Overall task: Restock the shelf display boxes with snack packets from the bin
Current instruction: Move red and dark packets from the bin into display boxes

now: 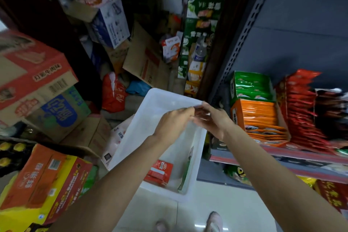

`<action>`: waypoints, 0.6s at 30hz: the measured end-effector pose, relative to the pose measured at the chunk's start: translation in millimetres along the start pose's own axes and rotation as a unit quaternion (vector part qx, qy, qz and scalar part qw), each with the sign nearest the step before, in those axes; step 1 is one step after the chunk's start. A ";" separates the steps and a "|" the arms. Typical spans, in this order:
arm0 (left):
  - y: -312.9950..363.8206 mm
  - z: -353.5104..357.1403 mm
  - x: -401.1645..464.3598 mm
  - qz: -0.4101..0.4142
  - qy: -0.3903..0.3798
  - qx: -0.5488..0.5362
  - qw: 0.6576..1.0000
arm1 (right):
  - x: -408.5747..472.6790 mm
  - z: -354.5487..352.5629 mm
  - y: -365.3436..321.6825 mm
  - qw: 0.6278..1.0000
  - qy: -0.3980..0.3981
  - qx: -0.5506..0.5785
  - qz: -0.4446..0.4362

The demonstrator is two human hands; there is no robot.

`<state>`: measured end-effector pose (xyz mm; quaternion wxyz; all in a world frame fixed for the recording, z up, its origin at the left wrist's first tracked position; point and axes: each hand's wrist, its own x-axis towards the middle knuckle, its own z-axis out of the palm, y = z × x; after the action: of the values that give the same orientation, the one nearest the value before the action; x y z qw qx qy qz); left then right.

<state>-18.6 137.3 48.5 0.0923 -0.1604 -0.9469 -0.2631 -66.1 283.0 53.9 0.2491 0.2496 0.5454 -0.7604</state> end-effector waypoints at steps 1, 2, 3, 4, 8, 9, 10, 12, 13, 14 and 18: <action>7.0 1.4 6.0 0.007 -0.013 -0.018 1.000 | -3.7 -7.9 -7.3 1.000 -0.002 -0.011 -0.023; 12.4 4.7 12.7 0.006 -0.027 -0.047 0.999 | -6.2 -17.3 -13.4 0.999 0.000 -0.024 -0.047; 19.2 7.2 19.7 -0.008 -0.044 -0.081 0.996 | -9.8 -27.8 -20.1 0.997 -0.005 -0.030 -0.064; 24.8 11.2 26.3 -0.030 -0.053 -0.120 0.991 | -11.4 -40.3 -26.6 0.996 -0.015 -0.033 -0.083; 64.2 26.3 64.8 -0.166 0.010 -0.204 0.965 | -24.3 -93.4 -52.3 0.990 -0.059 -0.009 -0.128; 75.4 30.6 77.4 -0.212 0.008 -0.237 0.948 | -27.4 -107.8 -59.5 0.988 -0.074 -0.009 -0.135; 88.8 35.4 90.0 -0.250 -0.007 -0.290 0.924 | -30.0 -122.8 -66.7 0.986 -0.085 -0.014 -0.142; 120.1 44.9 111.4 -0.285 -0.047 -0.400 0.869 | -36.7 -152.9 -82.5 0.984 -0.080 -0.021 -0.156; 136.8 49.6 121.0 -0.290 -0.055 -0.426 0.856 | -39.4 -168.6 -90.9 0.983 -0.068 -0.023 -0.168; 152.6 54.5 130.2 -0.293 -0.055 -0.442 0.846 | -41.4 -183.5 -99.2 0.982 -0.052 -0.026 -0.181; 210.4 87.5 170.2 -0.293 -0.030 -0.447 0.845 | -48.3 -246.2 -130.9 0.970 0.043 -0.072 -0.230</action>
<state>-110.8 397.4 117.3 -0.0987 0.0926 -0.7322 -0.6675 -88.5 559.7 108.7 0.0610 0.1317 0.6519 -0.7443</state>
